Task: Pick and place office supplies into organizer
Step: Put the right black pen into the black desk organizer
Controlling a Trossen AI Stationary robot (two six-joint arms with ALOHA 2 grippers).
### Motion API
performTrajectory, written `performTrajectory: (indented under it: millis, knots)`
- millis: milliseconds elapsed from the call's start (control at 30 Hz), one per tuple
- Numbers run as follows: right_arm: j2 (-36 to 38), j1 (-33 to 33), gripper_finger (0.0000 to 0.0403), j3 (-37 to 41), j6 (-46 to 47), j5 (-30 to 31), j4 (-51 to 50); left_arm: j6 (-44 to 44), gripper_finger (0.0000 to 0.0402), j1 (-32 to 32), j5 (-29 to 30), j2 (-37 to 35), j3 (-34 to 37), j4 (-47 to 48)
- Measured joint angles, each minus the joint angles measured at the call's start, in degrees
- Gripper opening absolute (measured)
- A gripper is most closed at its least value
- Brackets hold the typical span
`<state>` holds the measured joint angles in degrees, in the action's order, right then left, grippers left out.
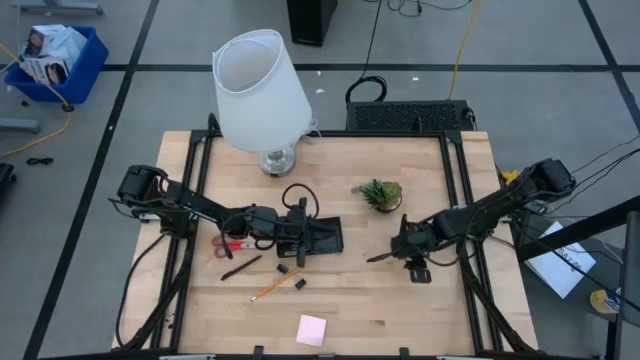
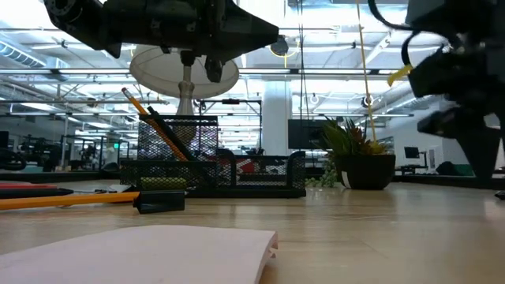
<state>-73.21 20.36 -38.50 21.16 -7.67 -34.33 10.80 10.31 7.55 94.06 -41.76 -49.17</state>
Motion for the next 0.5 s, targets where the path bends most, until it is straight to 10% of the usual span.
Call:
performTrajectory:
  millis: [500]
  knots:
    - [0.0, 0.0, 0.0099, 3.1, -3.4, 7.7, -12.5, 0.0, 0.0049, 0.0, 0.0, 0.0, 0.0, 1.1]
